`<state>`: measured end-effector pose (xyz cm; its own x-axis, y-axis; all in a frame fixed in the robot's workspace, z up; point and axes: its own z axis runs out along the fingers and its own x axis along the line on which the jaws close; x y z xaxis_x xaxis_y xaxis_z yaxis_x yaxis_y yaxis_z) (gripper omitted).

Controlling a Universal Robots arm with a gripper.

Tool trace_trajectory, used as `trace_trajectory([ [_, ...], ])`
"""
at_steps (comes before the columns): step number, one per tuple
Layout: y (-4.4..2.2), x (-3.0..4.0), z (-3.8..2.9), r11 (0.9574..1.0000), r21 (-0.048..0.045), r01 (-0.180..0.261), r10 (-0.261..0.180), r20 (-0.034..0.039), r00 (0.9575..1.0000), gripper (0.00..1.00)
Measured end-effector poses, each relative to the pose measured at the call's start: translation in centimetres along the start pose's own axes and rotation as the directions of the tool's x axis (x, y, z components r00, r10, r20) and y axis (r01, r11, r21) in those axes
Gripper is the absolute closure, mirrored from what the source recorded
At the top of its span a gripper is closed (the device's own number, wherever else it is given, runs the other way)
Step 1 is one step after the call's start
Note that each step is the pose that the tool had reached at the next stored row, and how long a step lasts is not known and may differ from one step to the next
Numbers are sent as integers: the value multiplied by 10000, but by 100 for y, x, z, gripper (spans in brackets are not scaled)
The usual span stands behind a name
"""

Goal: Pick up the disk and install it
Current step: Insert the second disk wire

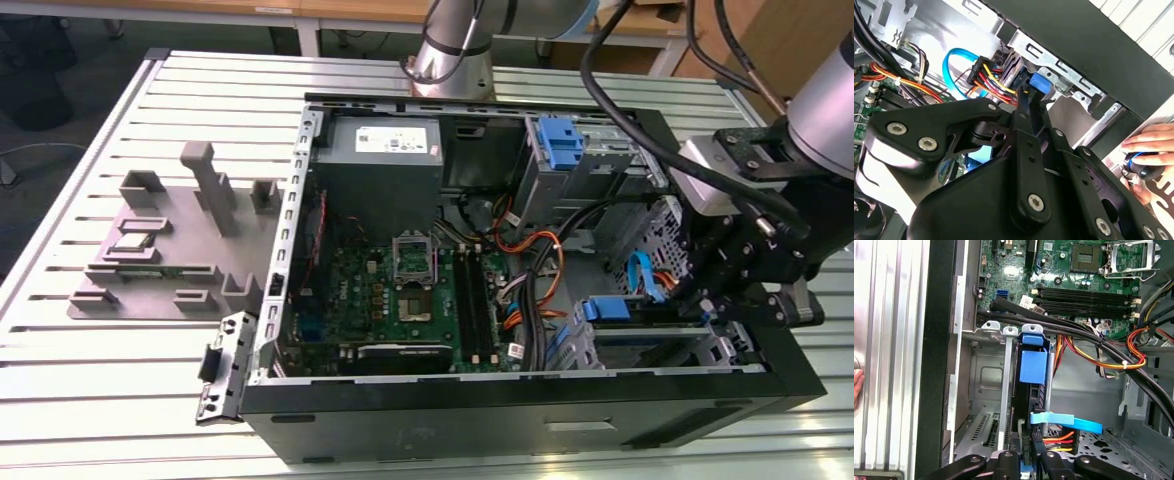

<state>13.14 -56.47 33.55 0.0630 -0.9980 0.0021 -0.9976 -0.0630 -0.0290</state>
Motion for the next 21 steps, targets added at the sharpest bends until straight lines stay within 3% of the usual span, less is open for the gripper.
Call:
trace_trajectory([
  [5,-1,0,3,10000,5,-1,1,72,10000,76],
  [13,-53,3,5,10000,6,-1,1,102,9999,76],
  [21,-55,3,19,10000,8,-2,2,121,9999,76],
])
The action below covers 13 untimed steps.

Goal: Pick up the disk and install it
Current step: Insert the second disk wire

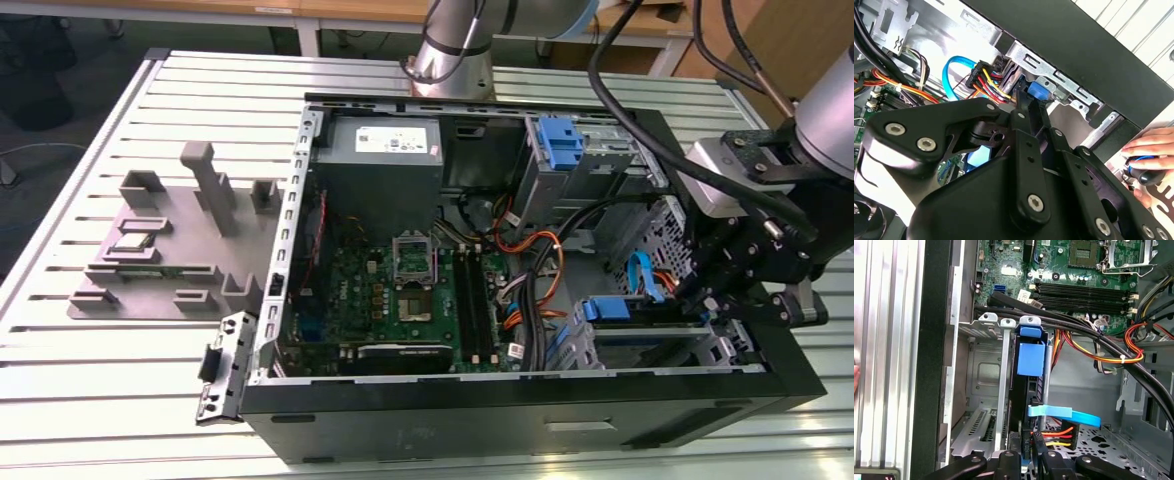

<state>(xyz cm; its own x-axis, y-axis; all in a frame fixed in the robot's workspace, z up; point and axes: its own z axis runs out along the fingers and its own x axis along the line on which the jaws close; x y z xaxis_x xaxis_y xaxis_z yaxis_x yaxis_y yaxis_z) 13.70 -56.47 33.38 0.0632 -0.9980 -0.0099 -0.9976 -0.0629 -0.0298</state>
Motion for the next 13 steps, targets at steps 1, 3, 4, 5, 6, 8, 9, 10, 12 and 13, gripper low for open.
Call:
trace_trajectory([
  [1,0,0,1,10000,0,0,0,1,10000,76],
  [3,0,0,1,10000,0,0,0,1,10000,76],
  [4,0,0,1,10000,0,0,0,1,10000,76],
  [5,0,0,1,10000,-1,0,0,2,10000,76],
  [6,0,0,1,10000,0,0,0,1,10000,76],
  [8,0,0,1,10000,0,0,0,0,10000,84],
  [9,0,0,1,10000,0,0,0,0,10000,84],
  [10,0,0,2,10000,0,0,0,0,10000,84],
  [12,0,0,2,10000,0,0,0,2,10000,84],
  [13,0,0,2,10000,0,0,0,1,10000,84],
])
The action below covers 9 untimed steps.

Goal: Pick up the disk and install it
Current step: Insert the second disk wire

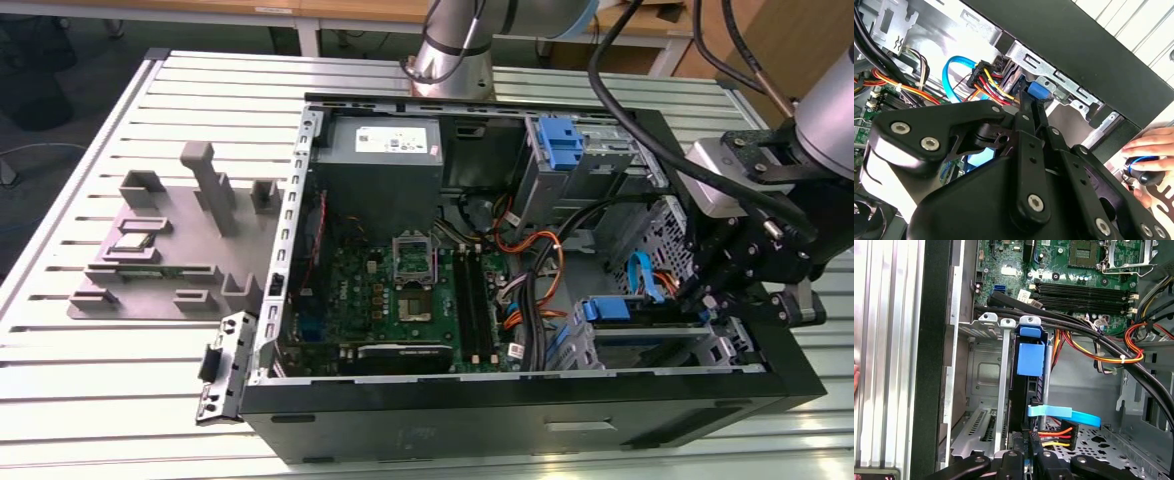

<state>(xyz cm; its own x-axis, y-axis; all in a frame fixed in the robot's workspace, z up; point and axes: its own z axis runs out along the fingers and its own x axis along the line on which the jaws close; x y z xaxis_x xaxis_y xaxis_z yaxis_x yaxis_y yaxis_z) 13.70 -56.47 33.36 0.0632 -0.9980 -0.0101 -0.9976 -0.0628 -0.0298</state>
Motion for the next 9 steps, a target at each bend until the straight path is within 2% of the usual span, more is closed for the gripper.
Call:
trace_trajectory([
  [9,2,-10,-44,10000,0,-1,1,0,10000,84],
])
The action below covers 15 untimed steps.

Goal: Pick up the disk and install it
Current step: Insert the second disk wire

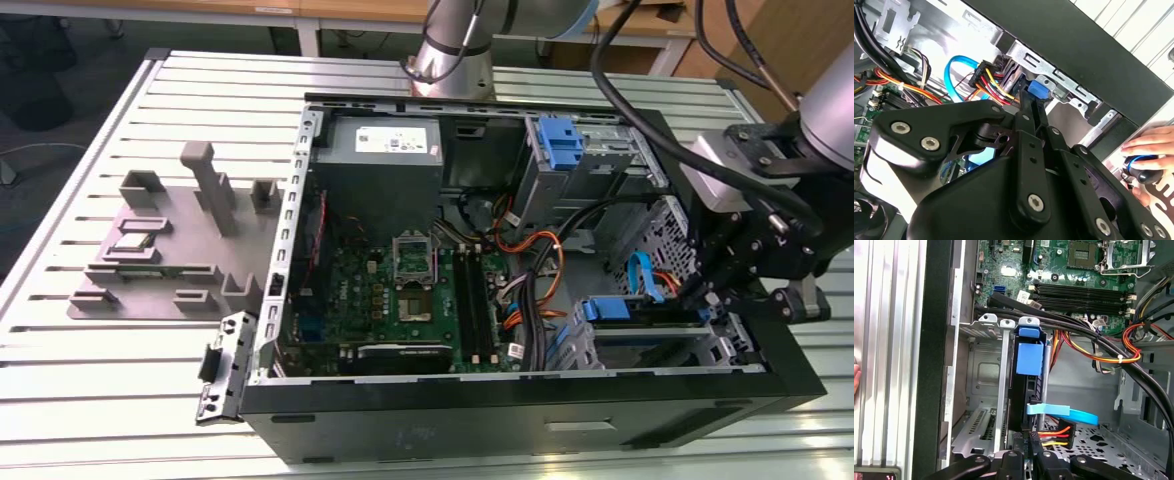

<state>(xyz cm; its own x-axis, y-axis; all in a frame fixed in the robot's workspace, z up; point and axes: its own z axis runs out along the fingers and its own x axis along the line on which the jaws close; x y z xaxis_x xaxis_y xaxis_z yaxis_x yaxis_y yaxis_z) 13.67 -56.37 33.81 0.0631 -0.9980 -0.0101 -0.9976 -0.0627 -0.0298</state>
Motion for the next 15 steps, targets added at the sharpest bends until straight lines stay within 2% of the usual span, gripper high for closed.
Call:
trace_trajectory([
  [7,25,-56,4,10000,2,-56,56,0,10000,84],
  [10,55,-60,5,10000,7,-83,83,-1,10000,84],
  [15,59,-64,29,9997,9,-224,224,-6,9997,84],
])
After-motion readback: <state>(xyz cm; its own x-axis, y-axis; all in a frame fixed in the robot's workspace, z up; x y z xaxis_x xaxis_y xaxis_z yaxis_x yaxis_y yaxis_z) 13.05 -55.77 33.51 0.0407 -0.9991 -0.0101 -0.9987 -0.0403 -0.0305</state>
